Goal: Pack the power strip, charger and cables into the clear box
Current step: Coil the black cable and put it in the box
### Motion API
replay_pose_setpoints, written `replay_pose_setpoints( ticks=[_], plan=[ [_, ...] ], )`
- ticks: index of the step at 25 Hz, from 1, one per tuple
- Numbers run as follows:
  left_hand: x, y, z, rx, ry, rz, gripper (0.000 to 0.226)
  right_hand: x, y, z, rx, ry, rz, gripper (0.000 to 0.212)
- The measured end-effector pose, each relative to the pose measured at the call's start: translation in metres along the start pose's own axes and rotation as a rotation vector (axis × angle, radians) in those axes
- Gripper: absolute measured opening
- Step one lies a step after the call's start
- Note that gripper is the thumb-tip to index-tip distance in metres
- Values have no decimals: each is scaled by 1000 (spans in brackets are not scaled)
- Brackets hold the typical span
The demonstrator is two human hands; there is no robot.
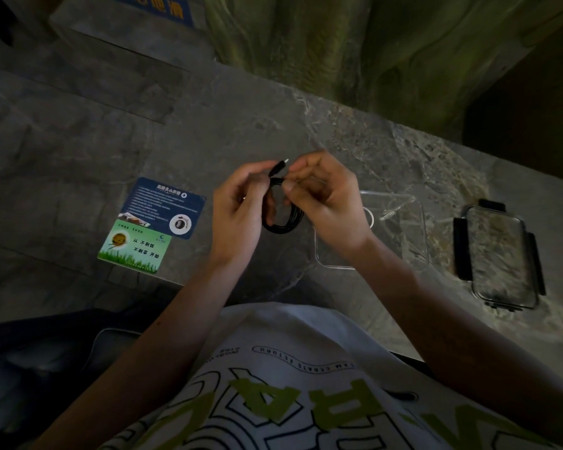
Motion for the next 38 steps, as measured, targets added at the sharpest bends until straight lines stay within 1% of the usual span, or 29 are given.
replay_pose_setpoints(
  ticks=[2, 5, 7, 9, 10, 12, 15, 17, 18, 19, 20, 22, 23, 24, 25, 28, 29, 30, 31, 32, 33, 35, 38],
  plan=[
    [-3, -2, 3, 35, -18, 25, 23, 3, 1, -1, 3, 37, -47, 19],
    [-2, -8, 10, 166, -24, 126, 25, 7, 5, -3, -21, 86, -177, 24],
    [-2, -10, 14, 211, -110, 275, 24, 9, 5, -5, -20, 107, -268, 29],
    [-6, -10, 14, 238, -223, 358, 30, 10, 1, -6, 11, 127, -327, 22],
    [-8, -10, 12, 261, -256, 331, 32, 12, 0, -5, 19, 146, -332, 17],
    [-14, -8, 6, 319, -299, 207, 29, 17, -3, -1, 28, 187, -345, 11],
    [-18, -10, 7, 340, -339, 146, 21, 16, -6, 5, 71, 201, -373, 7],
    [-18, -12, 12, 349, -333, 89, 17, 18, -1, 9, 43, 198, -399, 8],
    [-18, -12, 14, 352, -319, 57, 18, 19, 4, 10, 4, 185, -370, 8],
    [-18, -11, 16, 361, -305, 18, 20, 18, 9, 12, -45, 165, -279, 6],
    [-18, -12, 17, 386, -291, -41, 21, 16, 15, 13, -99, 140, -131, 3],
    [-20, -13, 19, 481, -258, -215, 21, 13, 23, 12, -221, 127, 237, 7],
    [-19, -15, 20, 523, -231, -282, 22, 13, 25, 11, -273, 121, 360, 9],
    [-19, -18, 20, 539, -211, -310, 24, 15, 26, 10, -283, 107, 376, 10],
    [-19, -19, 20, 537, -203, -319, 26, 17, 24, 10, -248, 87, 283, 11],
    [-18, -22, 23, 498, -186, -338, 25, 19, 14, 7, -41, 39, -144, 20],
    [-17, -23, 25, 495, -185, -340, 24, 17, 11, 7, -3, 37, -220, 20],
    [-15, -23, 25, 498, -187, -340, 24, 16, 9, 7, 20, 56, -288, 18],
    [-38, -21, 28, 534, -272, -317, 25, 39, 5, 2, 23, 170, -382, 15],
    [-51, -20, 28, 547, -331, -280, 26, 51, 3, -1, 9, 247, -446, 11],
    [-53, -19, 26, 538, -343, -245, 26, 54, 4, -2, 5, 259, -478, 7],
    [-55, -18, 24, 508, -339, -204, 26, 56, 4, -4, 25, 221, -577, 7],
    [-53, -19, 22, 504, -312, -219, 23, 51, 1, -5, 74, 142, -683, 18]
  ],
)
Point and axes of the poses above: each hand's wrist, its own z-axis towards the middle knuckle, its own x-axis out of the back of the hand, y = z × x, the point moved 6 cm from there along z, towards the middle knuckle, and after that the axes turned 5 degrees about x, right-handed, at the moved point
